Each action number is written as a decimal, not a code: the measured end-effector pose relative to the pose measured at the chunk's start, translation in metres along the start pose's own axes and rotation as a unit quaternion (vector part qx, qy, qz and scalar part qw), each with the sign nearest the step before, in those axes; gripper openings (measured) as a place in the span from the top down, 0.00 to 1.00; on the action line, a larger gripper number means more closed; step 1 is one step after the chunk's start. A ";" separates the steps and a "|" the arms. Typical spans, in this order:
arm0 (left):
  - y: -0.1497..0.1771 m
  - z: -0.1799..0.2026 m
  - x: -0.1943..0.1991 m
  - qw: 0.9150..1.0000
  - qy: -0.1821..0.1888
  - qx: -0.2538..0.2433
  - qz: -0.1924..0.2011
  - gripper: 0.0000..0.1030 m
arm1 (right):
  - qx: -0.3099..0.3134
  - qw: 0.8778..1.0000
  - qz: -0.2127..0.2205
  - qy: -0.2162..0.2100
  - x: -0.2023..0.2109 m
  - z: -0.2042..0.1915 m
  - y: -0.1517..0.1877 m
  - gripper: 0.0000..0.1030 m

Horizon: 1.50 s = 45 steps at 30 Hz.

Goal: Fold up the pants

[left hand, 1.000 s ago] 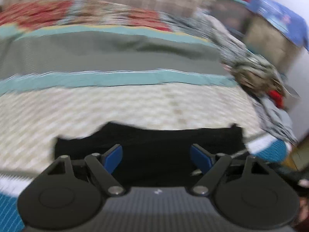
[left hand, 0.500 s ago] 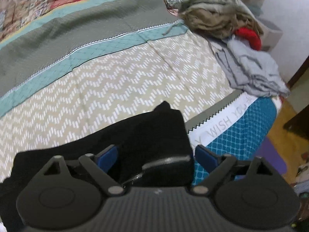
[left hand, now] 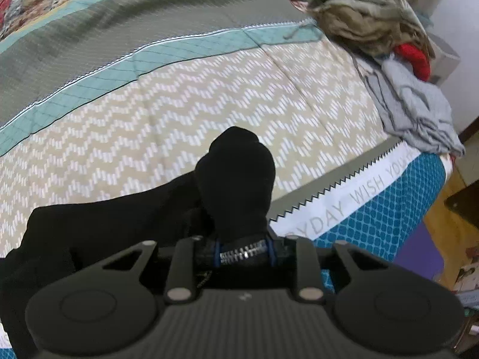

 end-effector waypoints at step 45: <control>0.216 -0.265 0.163 0.939 0.054 0.239 0.243 0.48 | 0.018 0.961 -0.144 -0.233 -0.057 -0.157 -0.052 0.52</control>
Point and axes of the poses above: each gripper's, at about its wrist camera, not at the fingertips, and x roughly against the way its jaws point, z to its right, y to its underside, the point moved 1 cm from there along -x, roughly the way its jaws point, and after that the axes turned 11 degrees about y, right-handed, at the moved point
